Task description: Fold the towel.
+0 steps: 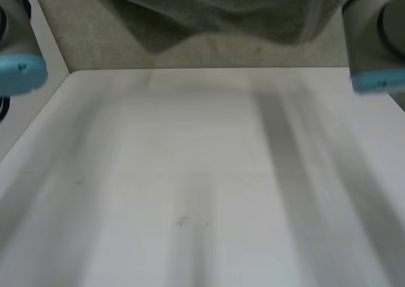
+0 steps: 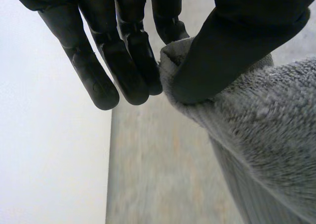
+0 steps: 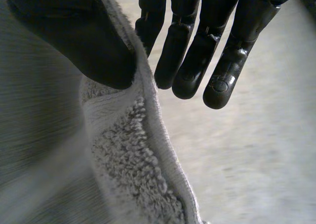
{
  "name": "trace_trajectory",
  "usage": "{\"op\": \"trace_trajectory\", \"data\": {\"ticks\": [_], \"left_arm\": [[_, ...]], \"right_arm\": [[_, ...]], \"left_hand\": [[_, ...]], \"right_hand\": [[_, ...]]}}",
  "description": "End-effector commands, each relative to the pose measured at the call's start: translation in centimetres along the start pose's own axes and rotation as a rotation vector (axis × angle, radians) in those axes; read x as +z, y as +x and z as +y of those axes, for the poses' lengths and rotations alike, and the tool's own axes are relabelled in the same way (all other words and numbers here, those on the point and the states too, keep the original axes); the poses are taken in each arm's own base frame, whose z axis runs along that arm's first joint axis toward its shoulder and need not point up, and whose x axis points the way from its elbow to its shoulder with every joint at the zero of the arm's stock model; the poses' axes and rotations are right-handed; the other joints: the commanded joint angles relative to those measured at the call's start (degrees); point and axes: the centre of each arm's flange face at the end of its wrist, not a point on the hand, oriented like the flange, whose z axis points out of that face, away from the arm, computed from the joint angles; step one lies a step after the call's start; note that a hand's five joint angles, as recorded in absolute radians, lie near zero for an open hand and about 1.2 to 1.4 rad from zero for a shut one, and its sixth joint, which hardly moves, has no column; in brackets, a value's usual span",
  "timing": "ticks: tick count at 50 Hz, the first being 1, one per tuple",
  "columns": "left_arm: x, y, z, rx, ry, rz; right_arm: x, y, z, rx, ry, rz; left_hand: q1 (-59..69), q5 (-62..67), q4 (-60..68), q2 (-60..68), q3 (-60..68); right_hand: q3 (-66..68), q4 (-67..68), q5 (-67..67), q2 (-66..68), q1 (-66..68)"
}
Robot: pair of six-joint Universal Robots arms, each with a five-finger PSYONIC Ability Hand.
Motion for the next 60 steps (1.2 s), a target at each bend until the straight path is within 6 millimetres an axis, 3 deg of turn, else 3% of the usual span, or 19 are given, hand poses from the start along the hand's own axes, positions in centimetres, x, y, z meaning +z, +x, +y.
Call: {"op": "trace_trajectory", "data": {"ticks": [1, 2, 3, 4, 5, 6, 7, 8, 9, 10, 12, 15, 22, 26, 32, 38, 48, 57, 60], "left_arm": [[-7.0, -3.4, 7.8, 0.029, -0.313, -0.022], [-8.8, -4.4, 9.7, 0.037, -0.388, -0.032], [-8.9, -4.4, 9.8, 0.037, -0.389, -0.032], [-10.4, -5.2, 11.3, 0.038, -0.441, -0.044], [-11.9, -6.1, 13.2, 0.048, -0.493, -0.056], [-11.9, -6.1, 13.3, 0.049, -0.494, -0.056], [-13.2, -7.1, 15.3, 0.066, -0.538, -0.07], [-14.1, -8.1, 17.1, 0.077, -0.577, -0.092], [-14.1, -8.1, 17.1, 0.077, -0.577, -0.092], [-14.9, -9.0, 18.5, 0.091, -0.609, -0.109], [-15.5, -10.2, 19.6, 0.114, -0.642, -0.138], [-16.4, -12.0, 20.6, 0.153, -0.699, -0.179], [-17.5, -12.5, 20.3, 0.181, -0.767, -0.196], [-17.7, -12.4, 19.3, 0.191, -0.781, -0.192], [-17.9, -11.6, 17.4, 0.181, -0.77, -0.15], [-17.0, -10.4, 15.8, 0.2, -0.748, -0.04], [-17.4, -7.8, 14.1, 0.414, -0.735, 0.429], [-19.5, -8.5, 14.5, 0.606, -0.757, 0.716], [-19.9, -9.0, 14.7, 0.662, -0.768, 0.782]], "right_arm": [[-9.3, -6.8, 5.7, 0.029, -0.28, -0.362], [-9.4, -6.8, 5.7, 0.029, -0.281, -0.363], [-11.4, -7.6, 6.9, 0.032, -0.354, -0.427], [-13.5, -8.6, 7.9, 0.039, -0.42, -0.492], [-13.5, -8.7, 7.9, 0.039, -0.42, -0.492], [-15.8, -9.9, 9.0, 0.046, -0.483, -0.561], [-18.1, -11.3, 10.3, 0.049, -0.55, -0.627], [-18.1, -11.3, 10.3, 0.049, -0.551, -0.628], [-20.0, -12.3, 11.2, 0.05, -0.603, -0.685], [-20.1, -12.3, 11.2, 0.05, -0.604, -0.685], [-22.6, -13.5, 12.5, 0.049, -0.678, -0.747], [-24.0, -14.0, 13.4, 0.057, -0.726, -0.776], [-24.1, -13.4, 12.9, 0.064, -0.742, -0.783], [-23.7, -12.7, 12.2, 0.064, -0.737, -0.782], [-23.9, -12.5, 11.6, 0.076, -0.742, -0.787], [-24.1, -12.0, 11.3, 0.087, -0.744, -0.78], [-24.1, -12.0, 11.4, 0.099, -0.751, -0.773], [-24.2, -12.0, 11.4, 0.1, -0.752, -0.776], [-24.2, -12.0, 11.5, 0.099, -0.756, -0.775]], "left_hand": [[11.84, 11.1, 10.24, 10.26, 10.33], [11.84, 11.1, 10.24, 10.26, 10.33], [11.84, 11.1, 10.24, 10.26, 10.33], [11.84, 11.1, 10.24, 10.26, 10.33], [11.84, 11.1, 10.24, 10.26, 10.33], [11.84, 11.1, 10.24, 10.26, 10.33], [11.84, 11.1, 10.24, 10.26, 10.33], [11.84, 11.1, 10.24, 10.26, 10.33], [11.84, 11.1, 10.24, 10.26, 10.33], [11.84, 11.1, 10.24, 10.26, 10.33], [11.84, 11.1, 10.24, 10.26, 10.33], [11.84, 11.1, 10.24, 10.26, 10.33], [11.84, 11.1, 10.24, 10.26, 10.33], [-19.98, -20.72, -21.58, -21.56, -21.49], [-42.43, -43.17, -44.03, -44.01, -43.94], [-47.01, -47.75, -48.61, -48.59, -48.52], [-47.02, -47.75, -48.61, -48.6, -48.53], [-40.79, -41.53, -42.38, -42.37, -42.3], [-31.54, -32.27, -33.13, -33.12, -33.05]], "right_hand": [[12.07, 11.83, 13.75, 12.46, 24.25], [12.07, 11.83, 13.75, 12.46, 24.25], [12.07, 11.83, 13.75, 12.46, 24.25], [12.07, 11.83, 13.75, 12.46, 24.25], [12.07, 11.83, 13.75, 12.46, 24.25], [12.07, 11.83, 13.75, 12.46, 24.25], [12.07, 11.83, 13.75, 12.46, 24.25], [12.07, 11.83, 13.75, 12.46, 24.25], [12.07, 11.83, 13.75, 12.46, 24.25], [12.07, 11.83, 13.75, 12.46, 24.25], [12.07, 11.83, 13.75, 12.46, 24.25], [12.07, 11.83, 13.75, 12.46, 24.25], [12.07, 11.83, 13.75, 12.46, 24.25], [12.07, 11.83, 13.75, 12.46, 24.25], [12.07, 11.83, 13.75, 12.46, 24.25], [12.07, 11.83, 13.75, 12.46, 24.25], [12.07, 11.83, 13.75, 12.46, 24.25], [12.07, 11.83, 13.75, 12.46, 24.25], [12.07, 11.83, 13.75, 12.46, 24.25]]}}
